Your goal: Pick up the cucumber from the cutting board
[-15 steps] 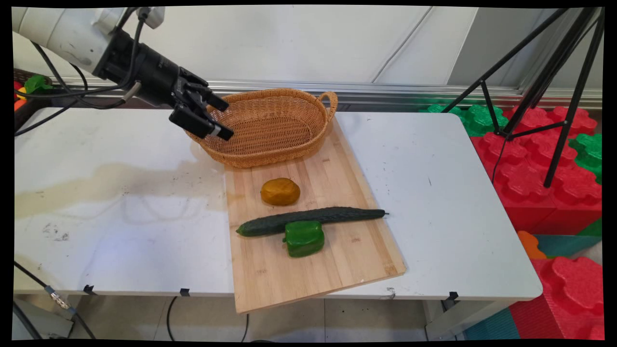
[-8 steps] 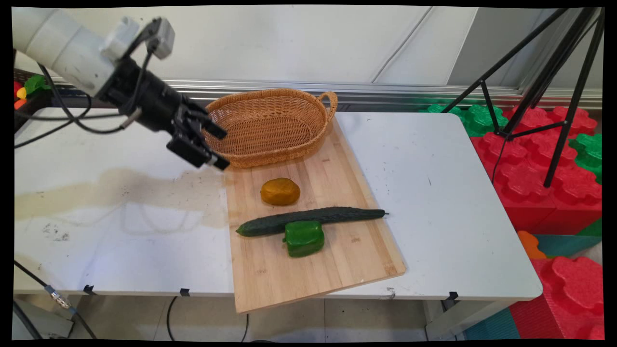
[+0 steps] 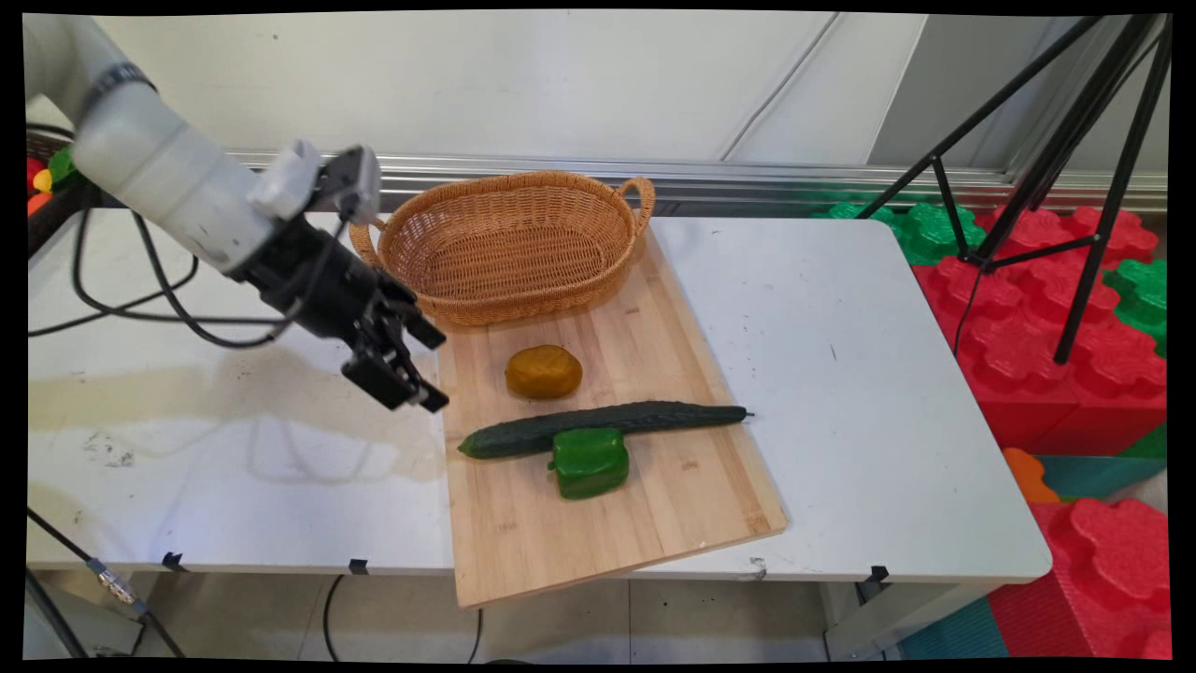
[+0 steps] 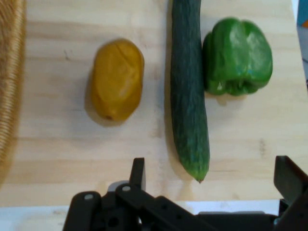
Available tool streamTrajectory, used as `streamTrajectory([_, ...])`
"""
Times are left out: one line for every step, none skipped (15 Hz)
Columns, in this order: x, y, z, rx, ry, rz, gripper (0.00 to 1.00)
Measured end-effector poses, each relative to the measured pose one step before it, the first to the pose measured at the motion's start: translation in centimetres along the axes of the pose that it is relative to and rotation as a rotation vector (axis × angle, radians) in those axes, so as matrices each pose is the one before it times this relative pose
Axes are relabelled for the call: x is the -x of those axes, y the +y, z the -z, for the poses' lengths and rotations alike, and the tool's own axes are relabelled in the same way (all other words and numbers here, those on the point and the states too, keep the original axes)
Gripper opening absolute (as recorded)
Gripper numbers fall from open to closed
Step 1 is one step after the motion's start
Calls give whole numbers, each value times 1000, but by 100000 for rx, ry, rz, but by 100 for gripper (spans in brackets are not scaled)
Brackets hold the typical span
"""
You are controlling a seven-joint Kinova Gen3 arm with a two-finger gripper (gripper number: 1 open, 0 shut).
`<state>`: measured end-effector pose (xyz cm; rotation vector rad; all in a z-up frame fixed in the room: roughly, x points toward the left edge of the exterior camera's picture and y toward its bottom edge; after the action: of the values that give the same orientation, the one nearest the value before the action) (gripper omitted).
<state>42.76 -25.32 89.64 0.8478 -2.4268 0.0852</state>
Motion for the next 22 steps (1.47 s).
streamTrajectory([55,78,-984,205,-1147,-118,100])
streamTrajectory([-43,41,-1021,227,-1131,-169,100])
streamTrajectory([-52,30,-853,-44,-903,-111,100])
streamTrajectory([-48,12,-548,-39,-538,-40,100])
streamTrajectory([-114,10,-798,-162,-686,1,100])
streamTrajectory([-89,5,-525,-108,-425,5,100])
streamTrajectory([-199,28,-802,-96,-603,-34,100])
streamTrajectory([-120,18,-500,-103,-353,38,100])
streamTrajectory([-178,56,-745,-59,-606,47,100])
streamTrajectory([-122,32,-462,-66,-308,39,100])
streamTrajectory([-169,47,-670,-86,-501,75,100])
streamTrajectory([-188,44,-710,-207,-539,48,100])
streamTrajectory([-179,39,-639,-267,-470,28,100])
streamTrajectory([-104,33,-493,-260,-476,-2,100])
streamTrajectory([-63,22,-297,-170,-292,3,100])
streamTrajectory([-78,37,-417,-233,-383,-3,100])
streamTrajectory([-56,24,-249,-140,-218,-39,100])
streamTrajectory([-83,43,-356,-135,-291,-119,100])
streamTrajectory([-52,24,-220,-106,-152,-63,100])
streamTrajectory([-74,34,-302,-179,-209,-113,100])
streamTrajectory([-54,19,-186,-111,-101,-97,100])
streamTrajectory([-77,22,-249,-176,-98,-104,100])
